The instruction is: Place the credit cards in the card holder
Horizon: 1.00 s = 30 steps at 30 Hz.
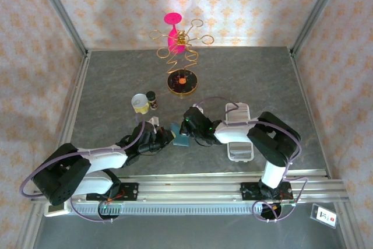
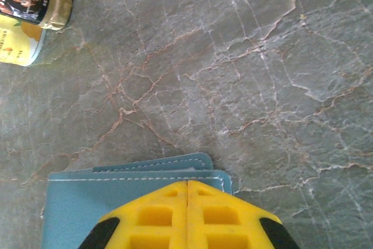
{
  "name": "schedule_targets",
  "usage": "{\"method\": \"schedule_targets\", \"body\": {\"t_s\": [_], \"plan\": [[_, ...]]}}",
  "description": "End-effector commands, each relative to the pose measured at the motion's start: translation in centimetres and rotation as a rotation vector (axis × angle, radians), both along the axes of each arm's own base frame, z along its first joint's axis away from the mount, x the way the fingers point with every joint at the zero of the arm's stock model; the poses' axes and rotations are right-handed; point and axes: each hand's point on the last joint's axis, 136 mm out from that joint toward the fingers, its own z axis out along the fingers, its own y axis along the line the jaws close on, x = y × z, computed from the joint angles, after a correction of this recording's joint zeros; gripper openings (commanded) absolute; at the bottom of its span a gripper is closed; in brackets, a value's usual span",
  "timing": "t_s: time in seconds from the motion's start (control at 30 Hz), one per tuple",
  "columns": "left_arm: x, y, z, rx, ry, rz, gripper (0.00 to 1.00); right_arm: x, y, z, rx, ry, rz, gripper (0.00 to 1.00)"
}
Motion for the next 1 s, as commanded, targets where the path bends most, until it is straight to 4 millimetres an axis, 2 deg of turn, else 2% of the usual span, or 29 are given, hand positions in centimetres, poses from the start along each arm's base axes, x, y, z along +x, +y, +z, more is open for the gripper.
{"method": "schedule_targets", "body": {"t_s": [0.0,0.17,0.3,0.37,0.53,0.67,0.97], "plan": [[0.7,-0.7,1.5,-0.026,-0.048,-0.008,0.0,-0.3,-0.4,1.7,0.007,-0.015,-0.008,0.0],[1.9,1.2,3.4,0.164,-0.128,0.013,0.0,0.0,-1.0,5.4,-0.005,-0.075,-0.006,0.09],[2.8,3.4,6.5,0.323,-0.232,0.045,0.0,-0.2,-1.5,9.3,0.033,-0.141,0.007,0.26],[2.9,3.7,8.3,0.34,-0.293,0.041,0.0,-0.6,-1.1,11.4,0.074,-0.174,0.049,0.37],[3.0,3.4,11.7,0.33,-0.404,0.017,0.0,-1.0,-0.9,15.4,0.127,-0.243,0.096,0.49],[2.5,2.3,13.1,0.243,-0.457,-0.02,0.0,-1.2,-0.4,16.3,0.151,-0.251,0.115,0.53],[1.5,1.1,14.4,0.114,-0.492,-0.059,0.0,-0.9,0.9,14.5,0.117,-0.207,0.146,0.53]]}}
